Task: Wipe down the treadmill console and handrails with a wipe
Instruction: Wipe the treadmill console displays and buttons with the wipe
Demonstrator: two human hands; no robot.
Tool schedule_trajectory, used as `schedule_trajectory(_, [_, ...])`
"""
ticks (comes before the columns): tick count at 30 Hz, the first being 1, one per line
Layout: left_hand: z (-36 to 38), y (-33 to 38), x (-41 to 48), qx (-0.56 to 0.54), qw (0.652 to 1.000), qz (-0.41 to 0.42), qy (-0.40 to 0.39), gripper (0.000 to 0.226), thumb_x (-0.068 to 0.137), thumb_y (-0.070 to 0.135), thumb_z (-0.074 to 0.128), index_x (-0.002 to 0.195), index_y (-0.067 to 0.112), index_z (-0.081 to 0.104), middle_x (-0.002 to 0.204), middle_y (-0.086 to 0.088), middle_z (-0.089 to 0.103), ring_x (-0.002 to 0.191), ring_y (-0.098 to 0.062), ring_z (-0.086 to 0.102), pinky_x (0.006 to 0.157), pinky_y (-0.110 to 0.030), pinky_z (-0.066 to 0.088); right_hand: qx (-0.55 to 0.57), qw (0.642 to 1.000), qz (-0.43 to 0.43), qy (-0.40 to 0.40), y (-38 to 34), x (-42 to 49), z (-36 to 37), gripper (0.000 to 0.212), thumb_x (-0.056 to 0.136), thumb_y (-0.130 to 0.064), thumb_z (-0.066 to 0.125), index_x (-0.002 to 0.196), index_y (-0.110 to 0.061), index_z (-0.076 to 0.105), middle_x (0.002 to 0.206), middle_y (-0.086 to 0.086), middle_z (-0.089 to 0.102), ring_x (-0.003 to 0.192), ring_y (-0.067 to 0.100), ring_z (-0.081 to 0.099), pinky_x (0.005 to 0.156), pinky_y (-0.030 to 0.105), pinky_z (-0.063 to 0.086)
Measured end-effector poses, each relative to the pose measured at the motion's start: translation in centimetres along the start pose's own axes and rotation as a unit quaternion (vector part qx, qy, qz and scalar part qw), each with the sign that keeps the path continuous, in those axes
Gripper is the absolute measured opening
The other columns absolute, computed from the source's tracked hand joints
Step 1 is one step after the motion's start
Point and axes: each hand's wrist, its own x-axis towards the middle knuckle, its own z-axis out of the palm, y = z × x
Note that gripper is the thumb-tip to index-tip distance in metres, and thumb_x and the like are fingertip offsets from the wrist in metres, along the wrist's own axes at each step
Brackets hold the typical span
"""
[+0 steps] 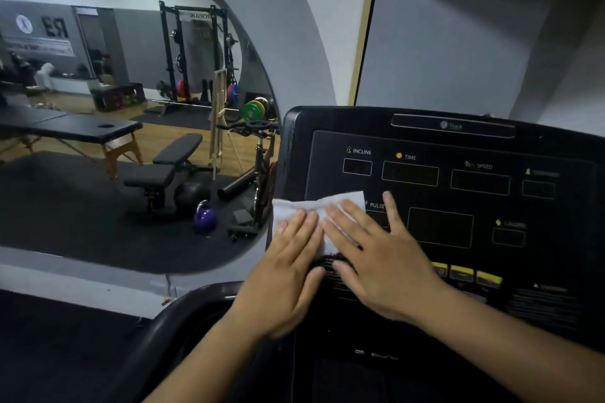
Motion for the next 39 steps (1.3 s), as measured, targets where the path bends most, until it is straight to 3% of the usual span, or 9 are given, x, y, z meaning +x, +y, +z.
schedule_trajectory(4, [-2.7,-1.3,8.0,0.007,0.998,-0.039,0.047,0.054,0.099,0.014,0.038,0.15,0.0,0.026,0.16,-0.015,0.015,0.149,-0.027,0.0,0.122,-0.04,-0.002,-0.061,0.996,0.058,0.001,4.1,6.0,-2.9,0.063,0.097,-0.045,0.02,0.153,-0.015,0.016,0.161,0.003,0.014,0.148,0.018,0.01,0.111,0.068,0.002])
schedule_trajectory(8, [-4.6,-2.7,13.3,0.0,0.994,-0.076,0.074,0.069,0.085,-0.009,0.04,0.151,0.002,0.022,0.161,-0.016,0.012,0.15,-0.03,-0.001,0.122,-0.043,-0.001,-0.063,0.99,0.123,0.019,6.1,9.9,-4.6,0.063,0.099,-0.047,0.016,0.154,-0.017,0.008,0.163,0.0,0.004,0.149,0.016,0.0,0.113,0.065,0.001])
schedule_trajectory(17, [0.8,1.5,-0.7,0.003,0.998,-0.058,0.017,0.059,0.098,0.035,0.04,0.15,0.009,0.031,0.161,-0.007,0.021,0.15,-0.017,0.001,0.122,-0.041,0.01,0.014,1.0,-0.007,-0.002,-0.9,-1.2,0.7,0.066,0.094,-0.047,0.032,0.148,-0.01,0.033,0.156,0.006,0.03,0.145,0.022,0.023,0.112,0.067,0.013])
schedule_trajectory(20, [-1.0,0.4,3.7,0.013,0.998,-0.059,0.016,0.055,0.1,0.03,0.042,0.149,0.005,0.034,0.159,-0.01,0.022,0.15,-0.022,0.002,0.122,-0.043,0.007,-0.02,1.0,0.013,-0.014,1.6,1.7,-1.2,0.065,0.096,-0.046,0.027,0.15,-0.012,0.029,0.158,0.004,0.027,0.145,0.019,0.023,0.111,0.069,0.009])
schedule_trajectory(25, [-5.2,-1.9,13.5,0.017,0.995,-0.091,0.046,0.056,0.104,0.027,0.039,0.153,0.009,0.021,0.162,-0.011,0.01,0.15,-0.022,-0.004,0.122,-0.035,0.001,-0.055,0.993,0.107,0.011,6.4,9.0,-5.0,0.065,0.096,-0.045,0.016,0.153,-0.016,0.011,0.163,0.0,0.007,0.148,0.013,0.001,0.111,0.068,-0.001])
schedule_trajectory(30, [-3.9,-0.5,9.8,-0.02,0.992,-0.104,0.073,0.052,0.102,0.024,0.044,0.151,0.011,0.03,0.161,-0.008,0.017,0.15,-0.021,0.004,0.122,-0.035,0.008,-0.013,0.995,0.096,0.022,3.7,7.0,-3.5,0.065,0.096,-0.045,0.02,0.153,-0.016,0.015,0.162,0.002,0.009,0.149,0.017,0.001,0.113,0.065,0.0])
schedule_trajectory(33, [-2.3,1.3,3.4,-0.034,0.991,-0.099,0.079,0.04,0.097,0.018,0.05,0.136,0.013,0.056,0.153,-0.002,0.037,0.147,-0.016,0.022,0.116,-0.022,0.023,0.002,1.0,0.028,-0.008,-0.2,1.8,-1.5,0.067,0.093,-0.045,0.025,0.15,-0.011,0.027,0.159,0.007,0.021,0.148,0.024,0.013,0.112,0.066,0.004])
schedule_trajectory(36, [-2.2,1.8,2.0,-0.003,0.993,-0.092,0.078,0.023,0.09,0.014,0.055,0.105,0.01,0.072,0.138,-0.009,0.055,0.132,-0.02,0.047,0.093,-0.033,0.051,-0.008,0.999,-0.012,-0.052,-1.8,-0.2,-1.4,0.067,0.091,-0.045,0.024,0.146,-0.008,0.037,0.155,0.01,0.033,0.143,0.027,0.028,0.111,0.069,0.007])
schedule_trajectory(39, [-3.0,0.5,5.3,0.021,0.988,-0.114,0.105,0.016,0.091,0.008,0.058,0.105,0.006,0.067,0.137,-0.01,0.054,0.126,-0.023,0.051,0.088,-0.039,0.05,-0.027,0.999,0.014,-0.038,-0.4,2.4,-3.3,0.065,0.093,-0.044,0.024,0.141,-0.006,0.044,0.15,0.011,0.04,0.139,0.026,0.034,0.111,0.067,0.007])
